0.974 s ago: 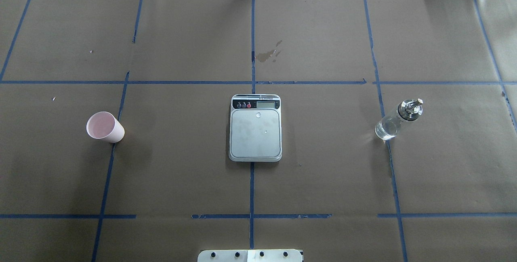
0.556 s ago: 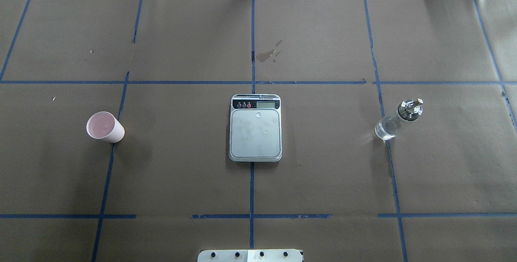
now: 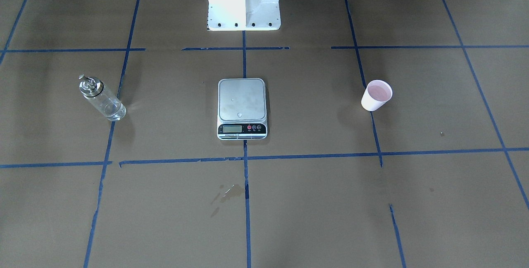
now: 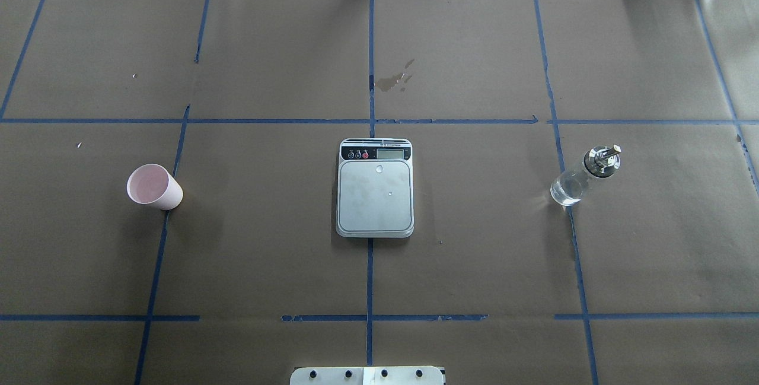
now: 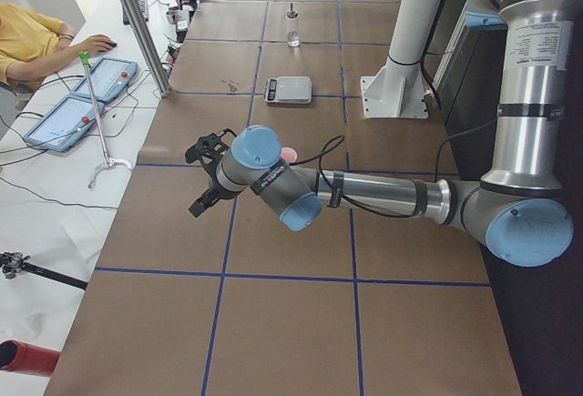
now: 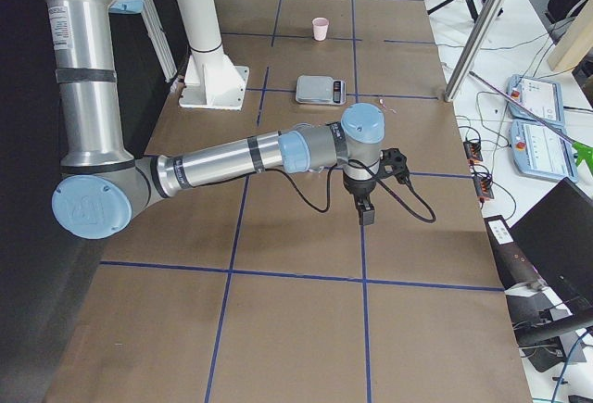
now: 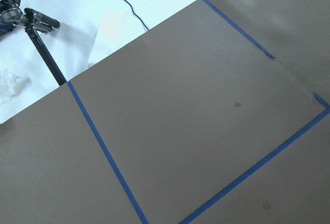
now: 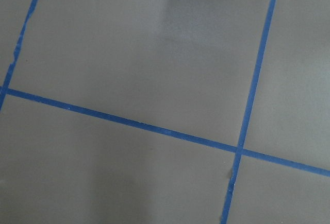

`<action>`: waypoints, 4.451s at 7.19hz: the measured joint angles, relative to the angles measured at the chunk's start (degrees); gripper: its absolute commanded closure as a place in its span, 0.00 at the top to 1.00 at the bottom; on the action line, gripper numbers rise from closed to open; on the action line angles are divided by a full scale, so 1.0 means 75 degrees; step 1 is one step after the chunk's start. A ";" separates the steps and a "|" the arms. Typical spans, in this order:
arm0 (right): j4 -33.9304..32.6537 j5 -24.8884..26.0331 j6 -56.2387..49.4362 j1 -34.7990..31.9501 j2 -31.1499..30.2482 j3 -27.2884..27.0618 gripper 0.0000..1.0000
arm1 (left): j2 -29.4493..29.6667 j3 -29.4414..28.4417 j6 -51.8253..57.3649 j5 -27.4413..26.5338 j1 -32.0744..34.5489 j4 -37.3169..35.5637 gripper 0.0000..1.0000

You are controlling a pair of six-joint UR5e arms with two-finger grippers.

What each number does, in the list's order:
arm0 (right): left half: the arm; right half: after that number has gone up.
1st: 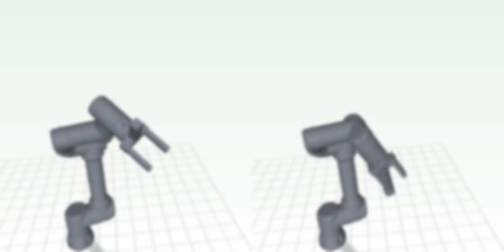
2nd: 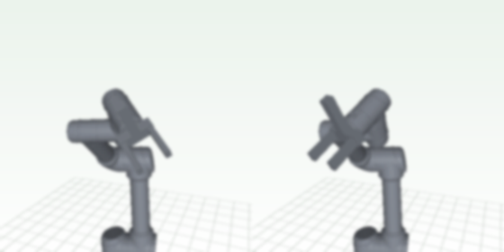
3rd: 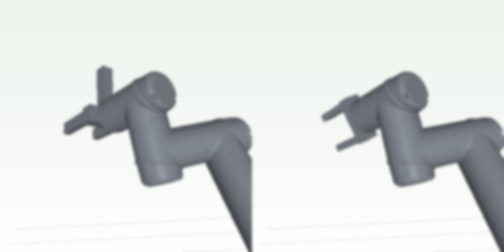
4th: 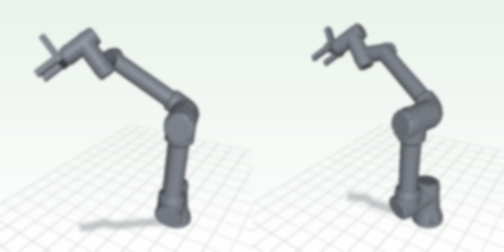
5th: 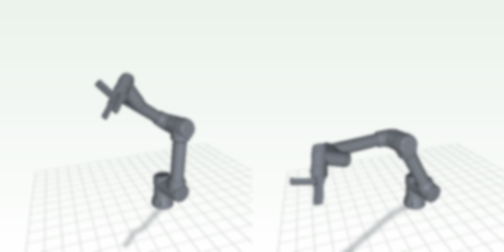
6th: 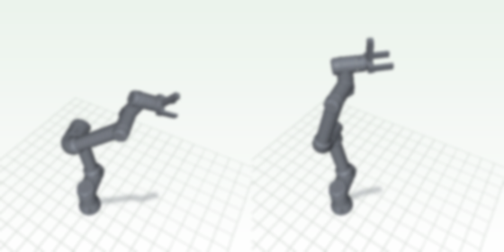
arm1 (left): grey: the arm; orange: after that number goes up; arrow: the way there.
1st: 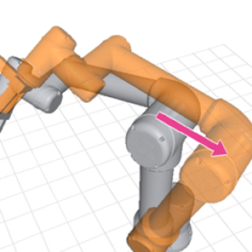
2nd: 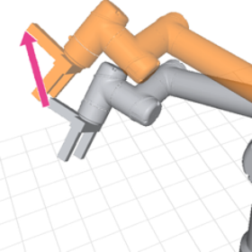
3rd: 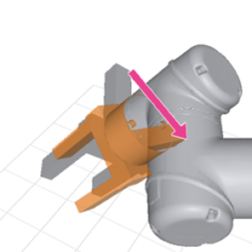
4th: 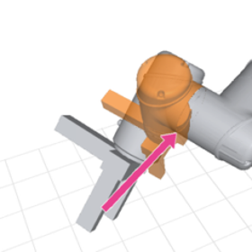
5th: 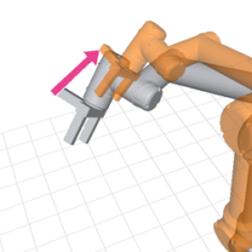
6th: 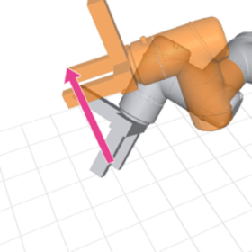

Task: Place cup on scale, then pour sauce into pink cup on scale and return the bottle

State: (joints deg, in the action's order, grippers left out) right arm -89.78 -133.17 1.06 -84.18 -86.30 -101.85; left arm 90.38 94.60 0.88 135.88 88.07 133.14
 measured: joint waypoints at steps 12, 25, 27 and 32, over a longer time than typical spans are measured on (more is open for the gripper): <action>0.0111 -0.0181 0.0000 -0.0002 -0.0180 0.0034 1.00 | -0.0637 0.2182 -0.7837 -0.4012 -0.5963 -0.1089 0.65; 0.0704 -0.0174 0.0025 -0.0003 -0.0653 -0.0001 1.00 | 0.1491 0.2647 -0.7768 -0.4114 -0.6453 -0.4035 0.00; 0.0708 -0.0181 0.0033 -0.0002 -0.0656 0.0004 1.00 | 0.3688 0.2443 -0.8054 -0.3796 -0.6778 -0.6236 0.00; 0.0708 -0.0205 0.0126 -0.0002 -0.0666 -0.0046 1.00 | 0.5967 0.0693 -0.9560 -0.3489 -0.7643 -0.6467 0.00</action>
State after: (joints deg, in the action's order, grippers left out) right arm -84.46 -134.71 2.01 -84.20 -91.30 -102.19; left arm 135.13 99.80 -70.82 109.71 30.75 84.64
